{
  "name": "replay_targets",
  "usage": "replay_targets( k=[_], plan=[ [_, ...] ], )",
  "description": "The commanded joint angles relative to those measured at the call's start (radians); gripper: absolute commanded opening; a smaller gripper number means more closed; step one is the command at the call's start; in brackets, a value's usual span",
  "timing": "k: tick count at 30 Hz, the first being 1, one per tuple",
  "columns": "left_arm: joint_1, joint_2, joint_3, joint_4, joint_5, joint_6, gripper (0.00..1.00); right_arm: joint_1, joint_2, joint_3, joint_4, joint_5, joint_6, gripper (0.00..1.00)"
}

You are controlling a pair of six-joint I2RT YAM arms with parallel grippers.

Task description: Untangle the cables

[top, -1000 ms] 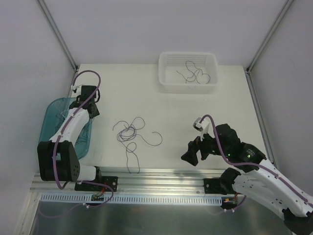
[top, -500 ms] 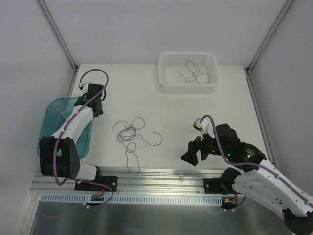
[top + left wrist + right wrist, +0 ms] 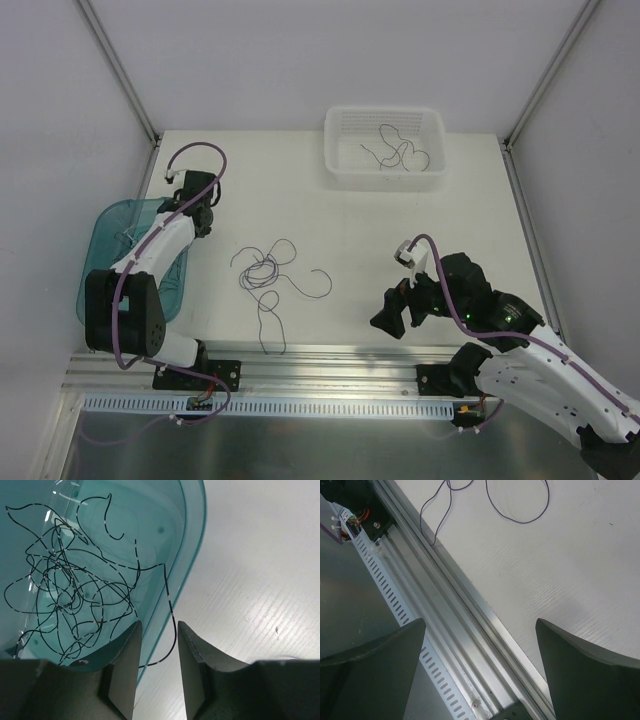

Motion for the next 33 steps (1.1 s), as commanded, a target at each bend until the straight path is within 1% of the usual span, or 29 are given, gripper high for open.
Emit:
replay_targets(
  k=[1, 5, 7, 9, 10, 13, 15, 16, 19, 22, 24, 25, 26, 27, 28, 33],
  plan=[
    [-0.011, 0.015, 0.013, -0.001, -0.035, 0.012, 0.34, 0.004, -0.005, -0.008, 0.021, 0.003, -0.001, 0.97],
    [-0.013, 0.015, 0.015, -0.003, -0.035, 0.013, 0.30, 0.004, -0.005, -0.008, 0.022, 0.003, -0.001, 0.97],
    [-0.013, 0.018, 0.018, -0.004, -0.038, 0.018, 0.26, 0.004, -0.003, -0.008, 0.022, 0.003, -0.001, 0.97],
    [-0.013, 0.021, 0.021, -0.006, -0.044, 0.024, 0.20, 0.005, -0.005, -0.007, 0.022, 0.003, -0.002, 0.97],
    [-0.013, 0.021, 0.021, -0.005, -0.046, 0.024, 0.14, 0.004, -0.007, -0.007, 0.022, 0.002, -0.001, 0.97],
    [-0.013, 0.014, 0.022, -0.008, -0.056, 0.032, 0.06, 0.005, -0.008, -0.010, 0.024, 0.003, 0.001, 0.97],
    [-0.011, 0.009, 0.022, -0.008, -0.081, 0.044, 0.04, 0.004, -0.008, -0.008, 0.019, 0.003, -0.001, 0.97],
    [-0.011, 0.004, 0.021, -0.008, -0.095, 0.047, 0.00, 0.004, -0.008, -0.008, 0.024, 0.005, -0.001, 0.97],
    [-0.002, -0.005, 0.013, -0.006, -0.135, 0.074, 0.00, 0.004, -0.010, -0.008, 0.020, 0.003, 0.001, 0.97],
    [0.045, 0.007, 0.004, -0.008, -0.112, 0.075, 0.00, 0.005, -0.011, -0.010, 0.021, 0.003, 0.001, 0.97],
    [0.111, 0.010, -0.011, -0.006, -0.063, 0.047, 0.00, 0.005, -0.011, -0.008, 0.021, 0.005, 0.001, 0.97],
    [0.140, 0.015, -0.014, -0.005, 0.006, 0.036, 0.00, 0.004, -0.013, -0.008, 0.019, 0.003, 0.001, 0.97],
    [0.163, 0.020, -0.017, -0.005, 0.038, 0.018, 0.00, 0.005, -0.014, -0.010, 0.019, 0.005, 0.001, 0.97],
    [0.209, 0.027, -0.022, -0.003, 0.074, 0.013, 0.00, 0.005, -0.016, -0.008, 0.019, 0.005, 0.001, 0.97],
    [0.226, 0.046, -0.022, 0.002, 0.116, 0.007, 0.00, 0.004, -0.017, -0.010, 0.019, 0.003, 0.001, 0.97],
    [0.277, 0.125, -0.011, 0.017, 0.207, 0.010, 0.00, 0.005, -0.010, -0.010, 0.019, 0.005, 0.001, 0.97]
  ],
)
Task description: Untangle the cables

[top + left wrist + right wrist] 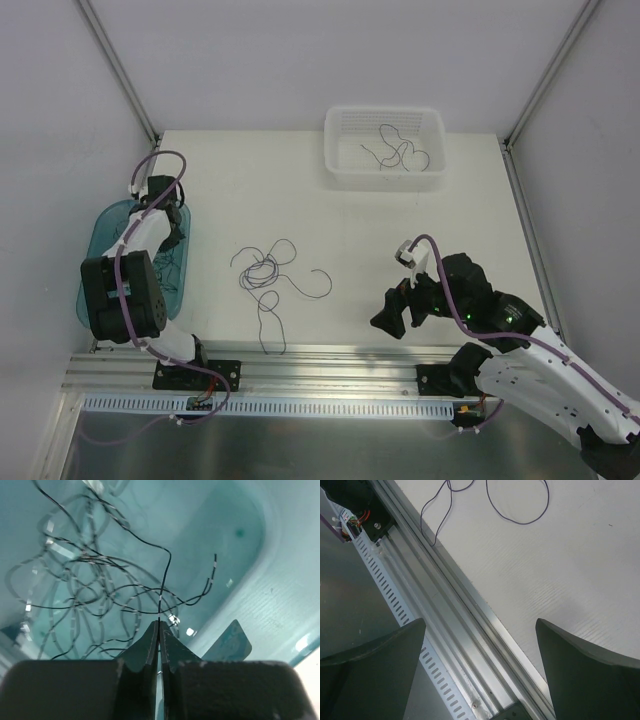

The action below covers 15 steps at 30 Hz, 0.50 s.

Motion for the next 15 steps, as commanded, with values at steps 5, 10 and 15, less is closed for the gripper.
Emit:
replay_targets(
  k=[5, 10, 15],
  plan=[
    [0.041, 0.101, 0.003, 0.036, 0.229, -0.033, 0.04, 0.005, -0.006, -0.008, 0.013, 0.015, 0.002, 0.97],
    [0.041, 0.031, 0.008, 0.033, 0.220, -0.050, 0.28, 0.010, -0.003, -0.003, 0.004, 0.027, 0.002, 0.97],
    [0.041, -0.092, 0.012, 0.030, 0.151, -0.038, 0.57, 0.011, 0.005, 0.006, -0.004, 0.030, 0.001, 0.97]
  ],
)
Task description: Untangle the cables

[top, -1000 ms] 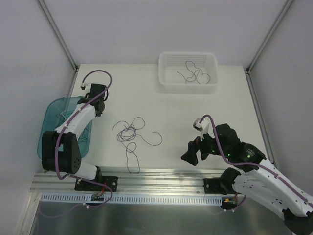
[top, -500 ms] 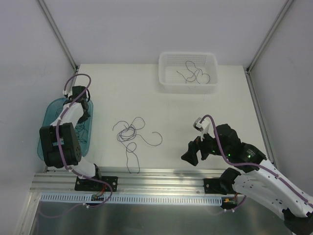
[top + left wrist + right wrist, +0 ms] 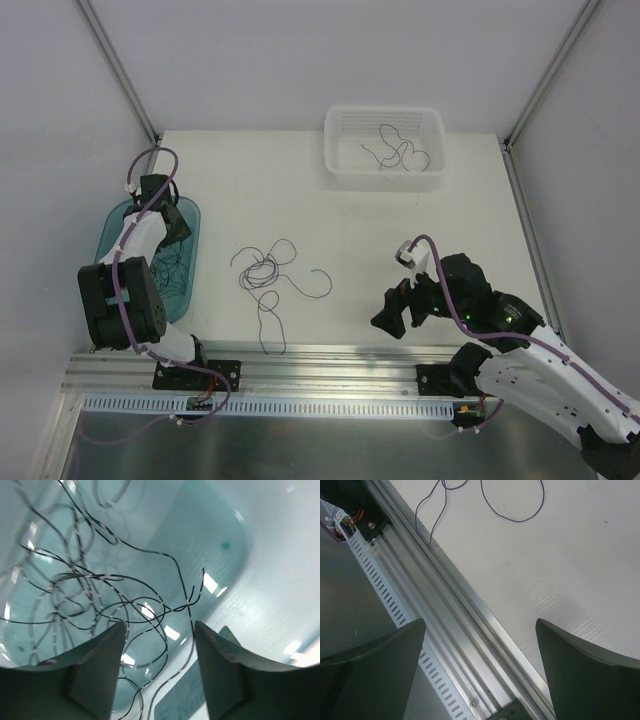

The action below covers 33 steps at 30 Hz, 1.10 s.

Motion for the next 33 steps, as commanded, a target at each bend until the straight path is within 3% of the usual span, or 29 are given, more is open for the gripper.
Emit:
replay_targets(
  k=[1, 7, 15, 22, 27, 33],
  plan=[
    [0.002, -0.147, 0.014, 0.002, -0.052, -0.003, 0.61, 0.007, 0.007, 0.008, 0.002, 0.011, -0.003, 0.97],
    [0.000, -0.270, 0.027, -0.036, -0.063, -0.015, 0.82, 0.007, 0.012, 0.035, -0.021, 0.014, 0.008, 0.97],
    [-0.055, -0.458, -0.026, -0.071, 0.138, -0.025, 0.99, 0.010, 0.059, 0.035, 0.019, 0.004, 0.062, 0.97],
    [-0.340, -0.549, -0.102, -0.082, 0.366, -0.101, 0.99, 0.037, 0.243, 0.037, 0.126, 0.071, 0.114, 0.99],
    [-0.490, -0.583, -0.216, -0.085, 0.373, -0.201, 0.99, 0.080, 0.482, 0.130, 0.247, 0.113, 0.074, 0.97],
    [-0.561, -0.591, -0.318, -0.078, 0.305, -0.259, 0.99, 0.119, 0.833, 0.332, 0.364, 0.094, -0.015, 0.93]
  ],
)
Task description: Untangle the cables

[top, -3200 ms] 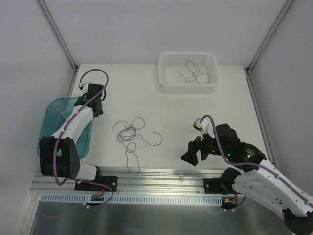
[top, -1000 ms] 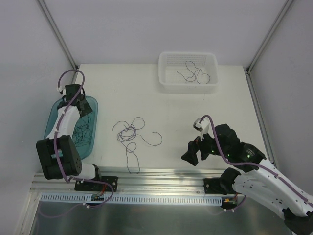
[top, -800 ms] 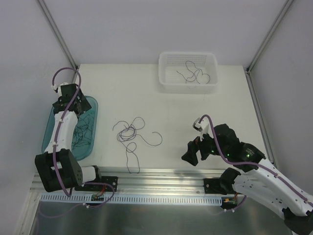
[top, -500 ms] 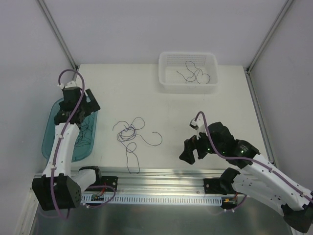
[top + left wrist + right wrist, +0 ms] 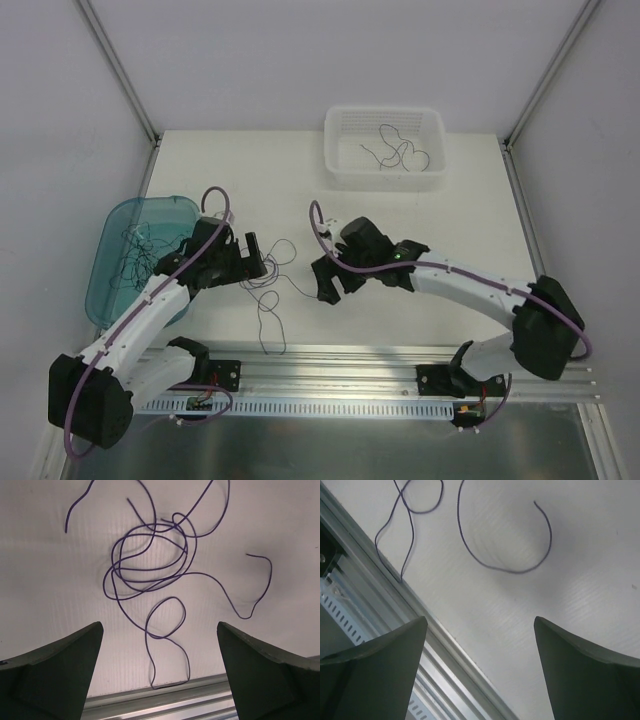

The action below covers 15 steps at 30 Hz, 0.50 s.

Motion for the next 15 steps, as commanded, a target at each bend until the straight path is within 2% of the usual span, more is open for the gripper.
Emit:
replay_targets(
  k=[1, 5, 10, 13, 14, 15],
  plan=[
    [-0.017, -0.030, -0.056, 0.002, -0.032, -0.070, 0.99, 0.026, 0.172, 0.153, 0.131, -0.003, -0.055, 0.92],
    [-0.017, -0.059, -0.103, 0.017, -0.036, -0.078, 0.99, 0.048, 0.361, 0.248, 0.196, -0.046, -0.041, 0.88],
    [-0.017, -0.105, -0.148, 0.039, -0.075, -0.111, 0.99, 0.060, 0.517, 0.320, 0.238, -0.071, -0.012, 0.74],
    [-0.017, -0.109, -0.154, 0.057, -0.047, -0.108, 0.99, 0.061, 0.550, 0.342, 0.233, -0.069, -0.013, 0.59],
    [-0.017, -0.108, -0.153, 0.059, -0.044, -0.107, 0.99, 0.061, 0.562, 0.357, 0.224, -0.056, -0.016, 0.48],
    [-0.015, -0.105, -0.151, 0.059, -0.021, -0.104, 0.99, 0.060, 0.562, 0.360, 0.220, -0.048, -0.023, 0.41]
  ],
)
